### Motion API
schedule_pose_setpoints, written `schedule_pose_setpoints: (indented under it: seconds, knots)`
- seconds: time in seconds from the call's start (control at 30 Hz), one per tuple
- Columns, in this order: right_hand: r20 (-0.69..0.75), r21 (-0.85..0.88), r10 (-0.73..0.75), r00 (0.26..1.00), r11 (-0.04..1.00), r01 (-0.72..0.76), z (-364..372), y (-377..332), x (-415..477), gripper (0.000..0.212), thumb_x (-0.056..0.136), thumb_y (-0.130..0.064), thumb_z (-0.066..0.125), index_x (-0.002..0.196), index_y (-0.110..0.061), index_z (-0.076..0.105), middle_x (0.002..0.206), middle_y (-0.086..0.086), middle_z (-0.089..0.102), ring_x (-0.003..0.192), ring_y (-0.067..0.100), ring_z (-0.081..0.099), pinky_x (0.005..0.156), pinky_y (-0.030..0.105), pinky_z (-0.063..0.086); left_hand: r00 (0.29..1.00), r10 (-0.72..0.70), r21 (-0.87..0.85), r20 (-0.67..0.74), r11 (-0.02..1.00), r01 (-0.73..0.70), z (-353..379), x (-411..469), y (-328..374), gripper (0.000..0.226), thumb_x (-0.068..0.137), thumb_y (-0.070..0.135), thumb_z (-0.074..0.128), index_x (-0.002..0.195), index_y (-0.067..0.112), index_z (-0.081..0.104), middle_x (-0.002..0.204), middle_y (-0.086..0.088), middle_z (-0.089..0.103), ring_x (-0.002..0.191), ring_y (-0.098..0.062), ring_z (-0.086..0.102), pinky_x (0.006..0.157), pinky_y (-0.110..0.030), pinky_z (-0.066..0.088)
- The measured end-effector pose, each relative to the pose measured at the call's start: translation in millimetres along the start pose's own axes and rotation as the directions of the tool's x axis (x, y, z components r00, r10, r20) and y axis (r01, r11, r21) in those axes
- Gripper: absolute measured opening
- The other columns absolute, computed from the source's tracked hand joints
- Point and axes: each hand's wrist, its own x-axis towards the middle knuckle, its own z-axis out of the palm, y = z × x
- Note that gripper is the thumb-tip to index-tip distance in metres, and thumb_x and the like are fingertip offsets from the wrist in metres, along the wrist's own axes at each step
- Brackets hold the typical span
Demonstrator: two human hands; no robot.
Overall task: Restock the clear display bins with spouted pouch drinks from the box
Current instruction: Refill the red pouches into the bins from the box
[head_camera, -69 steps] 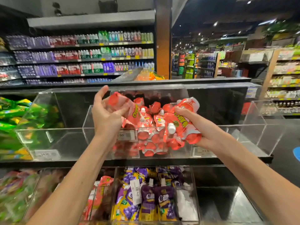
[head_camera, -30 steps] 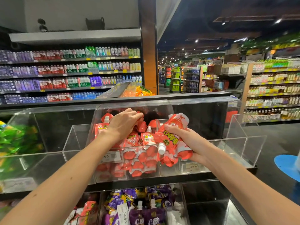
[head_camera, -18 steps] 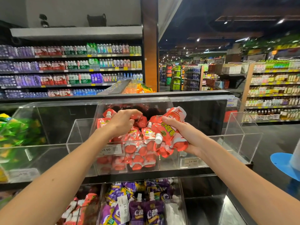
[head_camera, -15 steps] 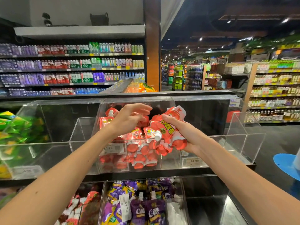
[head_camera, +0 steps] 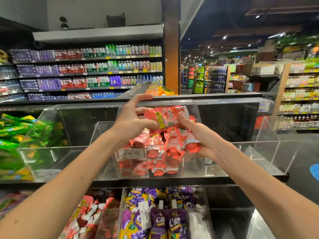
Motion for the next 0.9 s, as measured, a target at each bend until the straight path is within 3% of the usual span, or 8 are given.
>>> schedule_pose_setpoints:
  seconds: [0.13, 0.23, 0.33, 0.5, 0.67, 0.77, 0.83, 0.9]
  knots:
    - [-0.004, 0.018, 0.002, 1.000, 1.000, -0.002, -5.4, -5.7, -0.5, 0.076, 0.067, -0.059, 0.072, 0.125, -0.011, 0.062, 0.113, 0.014, 0.073, 0.105, 0.032, 0.070, 0.101, 0.052, 0.049, 0.987, -0.085, -0.445, -0.134, 0.895, 0.016, -4.0, 2.9, 1.3, 0.061, 0.080, -0.009, 0.072, 0.128, 0.023, 0.052, 0.093, -0.011, 0.071, 0.076, -0.023, 0.072, 0.073, -0.038, 0.061]
    - [-0.026, 0.020, 0.018, 0.999, 1.000, -0.018, -3.5, -6.6, -2.4, 0.064, 0.077, -0.055, 0.068, 0.122, -0.010, 0.062, 0.107, 0.013, 0.075, 0.099, 0.031, 0.072, 0.097, 0.049, 0.053, 0.968, -0.104, -0.509, -0.229, 0.860, -0.029, -1.4, 7.6, -7.6, 0.051, 0.081, -0.004, 0.074, 0.120, 0.023, 0.055, 0.103, -0.013, 0.073, 0.082, -0.022, 0.074, 0.069, -0.036, 0.061]
    - [-0.063, -0.017, -0.006, 0.998, 1.000, 0.005, -4.2, -2.0, -0.6, 0.049, 0.085, -0.041, 0.071, 0.120, -0.007, 0.063, 0.097, 0.012, 0.076, 0.087, 0.026, 0.075, 0.079, 0.041, 0.059, 0.939, -0.036, -0.341, -0.343, 0.936, -0.089, 1.1, 15.5, -24.4, 0.044, 0.076, 0.003, 0.081, 0.110, 0.021, 0.062, 0.106, -0.014, 0.072, 0.097, -0.028, 0.072, 0.082, -0.041, 0.061]
    - [-0.143, 0.004, -0.030, 0.989, 1.000, 0.031, -11.8, -1.5, 1.6, 0.038, 0.090, -0.029, 0.071, 0.121, -0.008, 0.062, 0.105, 0.016, 0.074, 0.095, 0.031, 0.073, 0.085, 0.046, 0.059, 0.941, 0.011, -0.139, -0.339, 0.988, -0.062, 6.1, 49.1, -50.1, 0.029, 0.080, 0.007, 0.080, 0.099, 0.023, 0.066, 0.096, -0.002, 0.075, 0.091, -0.019, 0.073, 0.086, -0.044, 0.059]
    - [-0.140, 0.016, -0.039, 0.989, 0.999, 0.041, -19.5, -0.4, 1.6, 0.022, 0.093, -0.022, 0.067, 0.111, -0.011, 0.063, 0.104, 0.017, 0.074, 0.090, 0.030, 0.074, 0.075, 0.042, 0.062, 0.966, -0.043, 0.175, -0.254, 0.981, 0.090, 29.2, 75.3, -81.5, 0.023, 0.087, 0.018, 0.076, 0.110, 0.019, 0.071, 0.107, 0.004, 0.070, 0.107, -0.016, 0.065, 0.082, -0.022, 0.049]
    - [-0.135, 0.011, -0.046, 0.990, 0.999, 0.047, -22.1, -0.5, 2.1, 0.023, 0.093, -0.024, 0.067, 0.113, -0.015, 0.060, 0.097, 0.011, 0.076, 0.089, 0.027, 0.075, 0.073, 0.040, 0.061, 0.986, 0.027, 0.495, -0.167, 0.867, 0.060, 41.6, 76.8, -90.1, 0.032, 0.091, 0.026, 0.072, 0.120, 0.013, 0.070, 0.119, -0.004, 0.068, 0.108, -0.017, 0.061, 0.091, -0.026, 0.043]
    - [-0.131, -0.008, -0.049, 0.990, 0.999, 0.048, -23.5, -1.9, 2.8, 0.024, 0.092, -0.025, 0.068, 0.113, -0.017, 0.059, 0.094, 0.009, 0.077, 0.088, 0.026, 0.075, 0.074, 0.040, 0.061, 0.989, 0.123, 0.754, -0.083, 0.657, -0.018, 46.4, 75.1, -89.4, 0.036, 0.090, 0.035, 0.071, 0.120, 0.015, 0.070, 0.124, -0.007, 0.062, 0.116, -0.024, 0.052, 0.099, -0.034, 0.039]
    - [-0.125, -0.016, -0.049, 0.991, 0.999, 0.048, -24.3, -3.7, 3.8, 0.024, 0.092, -0.025, 0.068, 0.113, -0.017, 0.060, 0.095, 0.009, 0.077, 0.089, 0.027, 0.075, 0.077, 0.041, 0.060, 0.991, 0.137, 0.861, 0.003, 0.503, -0.072, 44.2, 73.2, -85.0, 0.036, 0.090, 0.040, 0.069, 0.119, 0.018, 0.071, 0.123, -0.008, 0.059, 0.117, -0.028, 0.050, 0.101, -0.042, 0.042]
